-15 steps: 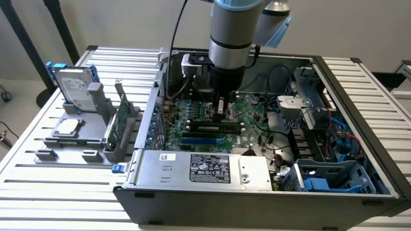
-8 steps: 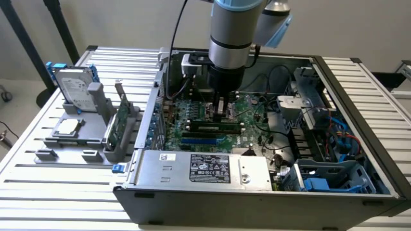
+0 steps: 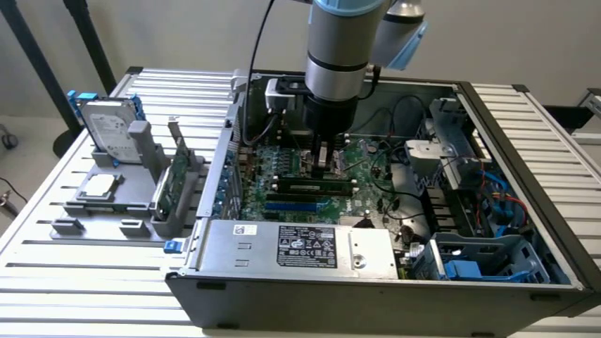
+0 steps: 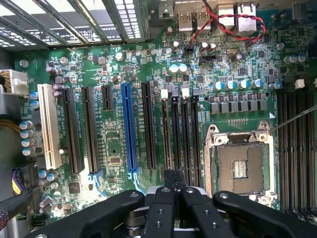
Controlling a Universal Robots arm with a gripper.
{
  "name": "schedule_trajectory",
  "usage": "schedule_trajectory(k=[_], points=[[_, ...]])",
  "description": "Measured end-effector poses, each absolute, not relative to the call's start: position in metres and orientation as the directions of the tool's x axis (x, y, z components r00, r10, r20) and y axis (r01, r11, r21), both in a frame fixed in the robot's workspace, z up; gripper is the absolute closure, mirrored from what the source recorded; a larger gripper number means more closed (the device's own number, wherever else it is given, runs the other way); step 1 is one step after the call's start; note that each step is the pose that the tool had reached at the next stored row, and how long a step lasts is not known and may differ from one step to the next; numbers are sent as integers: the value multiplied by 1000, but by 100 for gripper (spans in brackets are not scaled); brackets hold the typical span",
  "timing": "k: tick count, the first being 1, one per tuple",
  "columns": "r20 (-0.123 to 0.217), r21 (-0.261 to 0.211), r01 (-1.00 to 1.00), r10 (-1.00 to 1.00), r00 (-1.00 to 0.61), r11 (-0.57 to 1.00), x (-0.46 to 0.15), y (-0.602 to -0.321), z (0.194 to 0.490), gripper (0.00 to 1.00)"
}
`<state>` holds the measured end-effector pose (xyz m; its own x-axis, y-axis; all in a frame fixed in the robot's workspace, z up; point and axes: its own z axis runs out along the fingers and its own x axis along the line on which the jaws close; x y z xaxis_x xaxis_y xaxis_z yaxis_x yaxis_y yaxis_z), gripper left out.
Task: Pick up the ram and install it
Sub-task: 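Press down the ram until it locks into place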
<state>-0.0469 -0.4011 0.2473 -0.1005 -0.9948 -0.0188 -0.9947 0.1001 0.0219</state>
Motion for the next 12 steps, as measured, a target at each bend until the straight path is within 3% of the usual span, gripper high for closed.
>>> schedule_trajectory(k=[12], points=[[-19,19,-996,-996,-91,90,-48,-401,240,89]])
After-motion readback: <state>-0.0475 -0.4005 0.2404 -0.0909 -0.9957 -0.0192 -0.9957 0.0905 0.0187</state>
